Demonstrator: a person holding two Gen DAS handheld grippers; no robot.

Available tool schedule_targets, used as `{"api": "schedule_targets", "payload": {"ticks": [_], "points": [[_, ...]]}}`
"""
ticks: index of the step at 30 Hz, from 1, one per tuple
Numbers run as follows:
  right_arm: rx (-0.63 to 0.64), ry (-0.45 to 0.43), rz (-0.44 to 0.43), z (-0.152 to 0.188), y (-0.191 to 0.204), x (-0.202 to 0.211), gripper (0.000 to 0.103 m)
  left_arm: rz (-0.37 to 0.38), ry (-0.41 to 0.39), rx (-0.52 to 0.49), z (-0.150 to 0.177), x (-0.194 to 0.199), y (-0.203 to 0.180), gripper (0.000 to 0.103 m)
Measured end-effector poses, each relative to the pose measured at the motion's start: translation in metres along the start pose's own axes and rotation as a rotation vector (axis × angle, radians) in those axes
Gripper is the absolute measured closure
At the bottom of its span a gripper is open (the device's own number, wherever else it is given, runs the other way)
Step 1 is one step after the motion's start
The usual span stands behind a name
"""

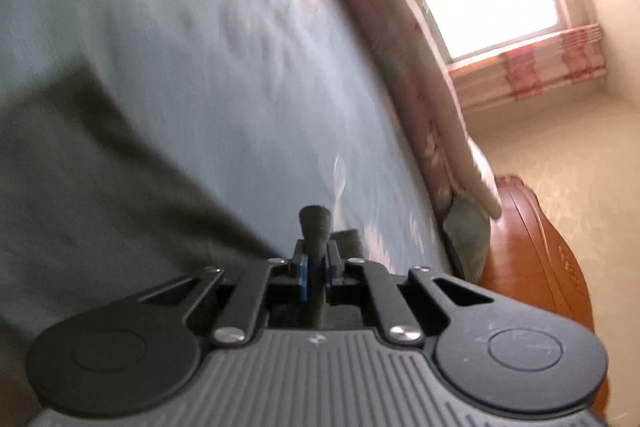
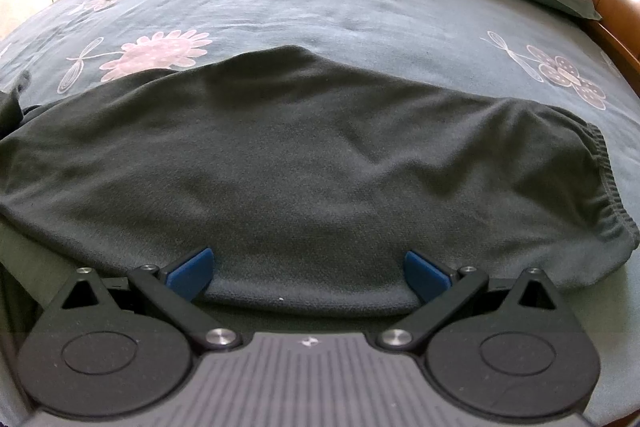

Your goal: Fold clothes

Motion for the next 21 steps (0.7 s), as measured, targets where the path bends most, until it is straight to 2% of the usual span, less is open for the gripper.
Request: {"api": "schedule_targets", "payload": {"ticks": [3, 7, 11, 13, 21], "points": [[0.002, 0.001, 0.002, 0.000, 0.000, 0.000, 0.000, -0.009, -0.089, -0.010, -0.010, 0.035, -0.002, 0.098], [0.002, 0.001, 0.004, 0.000, 0.001, 0.000, 0.000, -0.100, -0.213, -0.041, -0.016, 0.062, -0.001, 0.098], [0.004, 0.006, 0.006, -0.001, 0.002, -0.001, 0.000, -0.207, -0.298, -0.050, -0.022, 0.079, 0.018, 0.098], [0.004, 0.007, 0.005, -0.001, 0.002, -0.001, 0.000, -0.249, -0.320, -0.049, -0.021, 0.076, 0.020, 0.098], [0.008, 0.017, 0.005, -0.002, 0.002, -0.002, 0.000, -0.290, -0.340, -0.019, -0.010, 0.087, 0.037, 0.099]]}}
Point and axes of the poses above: each gripper's, at about its wrist camera, not at the fingertips, and x roughly against the way its jaws point, y to its left, z to its underside, the point moved 6 cm from there along -x, roughly the way its jaws point, and after that the axes turned 14 degrees about x, right-handed, at the moved point
